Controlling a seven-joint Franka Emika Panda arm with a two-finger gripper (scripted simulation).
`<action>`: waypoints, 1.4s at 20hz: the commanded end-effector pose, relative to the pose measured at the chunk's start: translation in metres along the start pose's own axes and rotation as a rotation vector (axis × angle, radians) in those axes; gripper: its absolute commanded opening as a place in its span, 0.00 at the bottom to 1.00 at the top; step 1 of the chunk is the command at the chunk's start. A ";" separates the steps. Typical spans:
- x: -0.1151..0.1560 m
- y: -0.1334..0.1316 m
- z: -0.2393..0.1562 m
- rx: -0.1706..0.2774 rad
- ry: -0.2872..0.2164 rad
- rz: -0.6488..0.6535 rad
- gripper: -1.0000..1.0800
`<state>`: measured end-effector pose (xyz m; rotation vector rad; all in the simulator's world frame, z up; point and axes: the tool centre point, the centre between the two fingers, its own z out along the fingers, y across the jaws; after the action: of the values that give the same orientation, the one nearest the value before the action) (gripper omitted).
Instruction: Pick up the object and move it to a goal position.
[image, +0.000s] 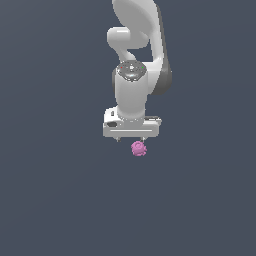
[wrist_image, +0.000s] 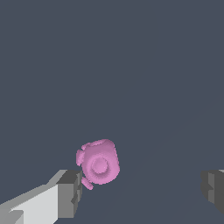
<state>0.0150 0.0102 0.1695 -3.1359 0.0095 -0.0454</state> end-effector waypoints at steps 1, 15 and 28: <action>0.000 0.000 0.000 0.000 0.000 0.000 0.96; 0.003 0.017 0.000 -0.020 -0.007 -0.023 0.96; -0.030 -0.032 0.065 -0.007 -0.025 -0.209 0.96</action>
<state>-0.0085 0.0364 0.1115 -3.1354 -0.2819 -0.0082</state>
